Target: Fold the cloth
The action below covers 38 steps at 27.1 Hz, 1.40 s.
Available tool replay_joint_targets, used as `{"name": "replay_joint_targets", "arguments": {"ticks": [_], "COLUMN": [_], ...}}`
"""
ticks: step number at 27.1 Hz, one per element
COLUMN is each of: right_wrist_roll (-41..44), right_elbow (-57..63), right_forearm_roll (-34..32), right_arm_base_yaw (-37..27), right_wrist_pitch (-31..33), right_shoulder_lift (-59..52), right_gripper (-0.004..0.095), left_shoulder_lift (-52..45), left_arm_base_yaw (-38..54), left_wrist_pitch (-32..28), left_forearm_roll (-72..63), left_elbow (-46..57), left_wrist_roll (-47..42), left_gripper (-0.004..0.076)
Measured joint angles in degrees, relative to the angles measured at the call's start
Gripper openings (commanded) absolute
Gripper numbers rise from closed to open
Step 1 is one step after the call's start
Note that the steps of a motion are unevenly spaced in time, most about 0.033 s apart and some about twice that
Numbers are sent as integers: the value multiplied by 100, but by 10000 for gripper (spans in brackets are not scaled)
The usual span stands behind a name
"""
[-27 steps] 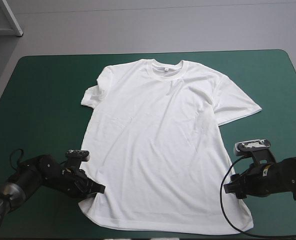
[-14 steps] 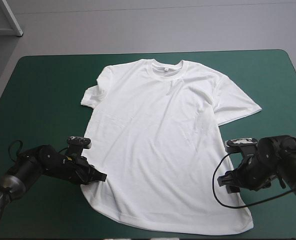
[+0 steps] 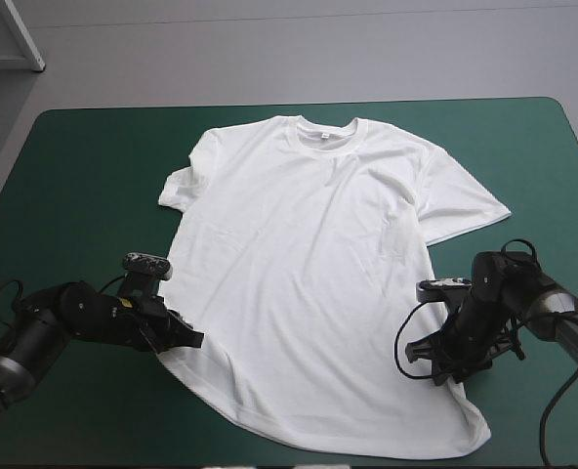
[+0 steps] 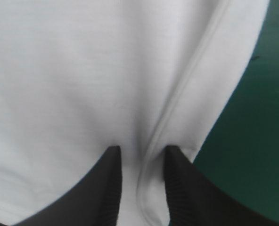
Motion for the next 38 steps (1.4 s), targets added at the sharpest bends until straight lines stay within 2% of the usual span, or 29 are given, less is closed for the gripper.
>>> {"name": "replay_joint_targets", "arguments": {"ticks": [1, 6, 9, 15, 23, 30, 38], "right_wrist_roll": [-82, -442, -484, -484, -484, -484, -793], "right_elbow": [32, 138, -297, -1857, -4607, -6429, -7744], "right_forearm_roll": [-38, -187, -99, -349, -696, -741, -741], "right_arm_base_yaw": [20, 145, 197, 197, 197, 197, 197], "right_wrist_pitch": [-37, -308, -712, -796, -839, -1484, -2465], "right_shoulder_lift": [-7, -184, -367, -818, -768, -598, -554], "right_gripper": [-11, -14, -14, -14, -14, -14, -14], "left_shoulder_lift": [0, 0, 0, 0, 30, 210, 511], "left_arm_base_yaw": [0, 0, 0, 0, 0, 0, 0], "left_wrist_pitch": [7, -115, -148, -148, -334, -1330, -2343], "left_forearm_roll": [0, 7, 7, 147, 838, 1204, 1204], "left_elbow": [13, 13, -119, -1153, -3363, -5069, -6630], "left_wrist_roll": [-6, -12, -12, -12, -12, -6, 458], "left_gripper": [19, 19, 19, 19, 20, 20, 20]}}
